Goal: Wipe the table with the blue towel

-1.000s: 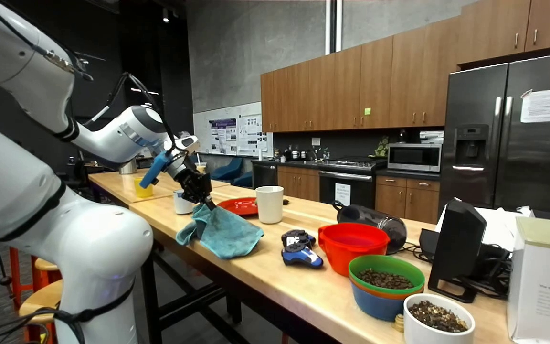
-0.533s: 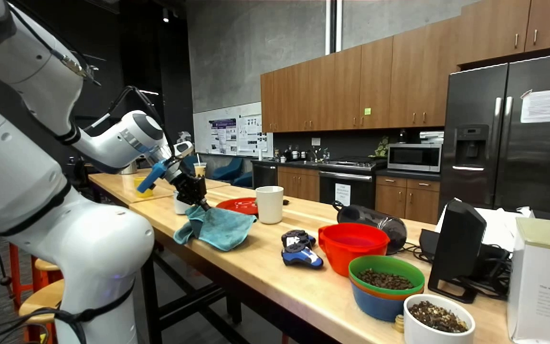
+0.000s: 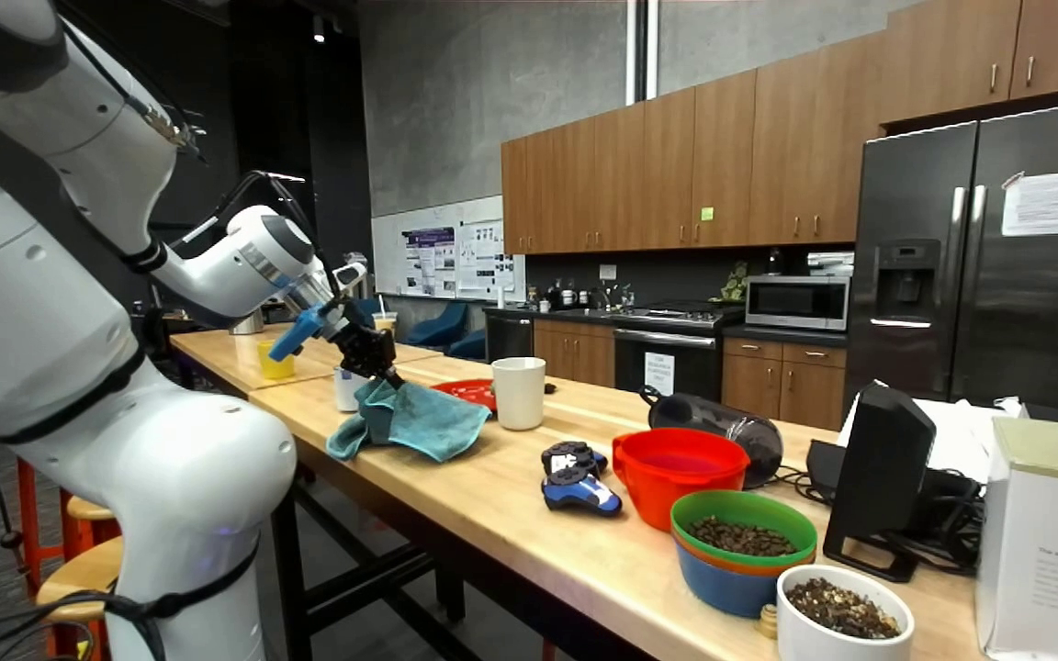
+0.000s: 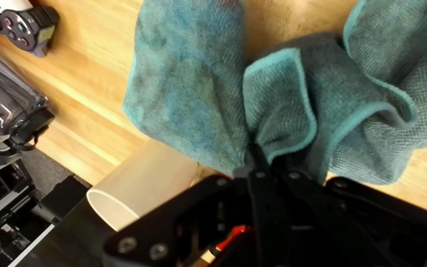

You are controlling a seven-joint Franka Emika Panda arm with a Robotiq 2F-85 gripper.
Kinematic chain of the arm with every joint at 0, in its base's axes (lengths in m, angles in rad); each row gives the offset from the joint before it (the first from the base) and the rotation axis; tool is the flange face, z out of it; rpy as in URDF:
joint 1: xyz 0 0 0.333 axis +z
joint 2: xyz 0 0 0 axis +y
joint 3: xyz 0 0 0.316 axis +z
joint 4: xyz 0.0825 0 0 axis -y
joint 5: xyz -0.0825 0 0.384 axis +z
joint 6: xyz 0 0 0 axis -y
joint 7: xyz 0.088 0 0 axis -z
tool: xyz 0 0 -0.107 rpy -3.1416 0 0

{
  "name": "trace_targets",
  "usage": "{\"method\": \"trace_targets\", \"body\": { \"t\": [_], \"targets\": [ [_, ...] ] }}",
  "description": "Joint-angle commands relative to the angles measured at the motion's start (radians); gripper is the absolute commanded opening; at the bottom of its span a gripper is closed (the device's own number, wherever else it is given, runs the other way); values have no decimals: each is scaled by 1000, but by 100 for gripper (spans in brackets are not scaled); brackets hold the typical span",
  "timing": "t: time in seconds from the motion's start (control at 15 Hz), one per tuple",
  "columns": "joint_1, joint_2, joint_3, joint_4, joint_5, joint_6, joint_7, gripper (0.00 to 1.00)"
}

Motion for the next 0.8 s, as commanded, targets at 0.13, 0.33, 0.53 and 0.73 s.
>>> {"method": "trace_targets", "body": {
  "t": [0.13,0.33,0.53,0.73],
  "targets": [
    [-5,81,8,66,-75,60,70,1],
    [6,93,-1,74,-91,62,74,1],
    [8,83,-14,46,-95,46,68,1],
    [5,54,-41,1,-92,14,59,1]
  ]
}}
